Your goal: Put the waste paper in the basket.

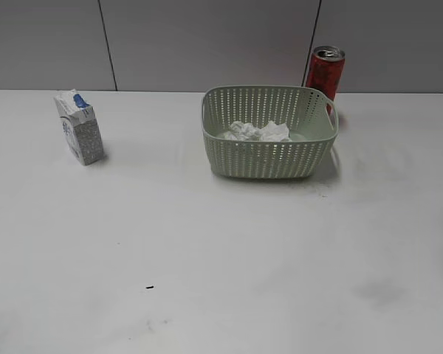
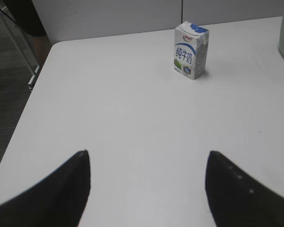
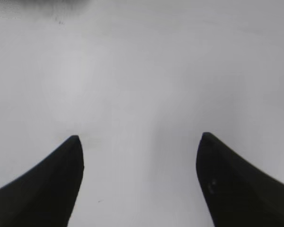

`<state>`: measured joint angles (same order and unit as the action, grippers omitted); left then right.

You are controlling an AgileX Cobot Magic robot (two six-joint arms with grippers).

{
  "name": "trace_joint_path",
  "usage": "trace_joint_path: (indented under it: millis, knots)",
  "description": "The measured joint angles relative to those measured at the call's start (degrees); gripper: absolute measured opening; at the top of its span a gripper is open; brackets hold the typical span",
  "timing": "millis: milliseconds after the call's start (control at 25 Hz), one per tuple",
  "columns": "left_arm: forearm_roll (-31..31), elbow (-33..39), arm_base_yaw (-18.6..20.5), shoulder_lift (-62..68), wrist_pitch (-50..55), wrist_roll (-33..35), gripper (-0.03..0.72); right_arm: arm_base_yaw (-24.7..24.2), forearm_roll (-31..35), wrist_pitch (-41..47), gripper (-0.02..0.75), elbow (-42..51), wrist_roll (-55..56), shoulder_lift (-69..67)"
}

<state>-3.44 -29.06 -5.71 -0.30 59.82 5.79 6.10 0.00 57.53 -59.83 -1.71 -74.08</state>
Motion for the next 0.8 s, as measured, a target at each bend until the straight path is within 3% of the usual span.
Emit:
trace_joint_path:
  millis: [160,360,800]
  knots:
    - [0.00,0.00,0.00,0.00,0.00,0.00,0.554,0.00,1.50,-6.80,0.561,18.85,-0.05,19.67]
    - [0.00,0.00,0.00,0.00,0.00,0.00,0.554,0.00,1.69,-8.73,0.561,31.67,-0.05,40.43]
    - [0.00,0.00,0.00,0.00,-0.05,0.00,0.554,0.00,1.79,-8.35,0.561,33.78,-0.11,68.44]
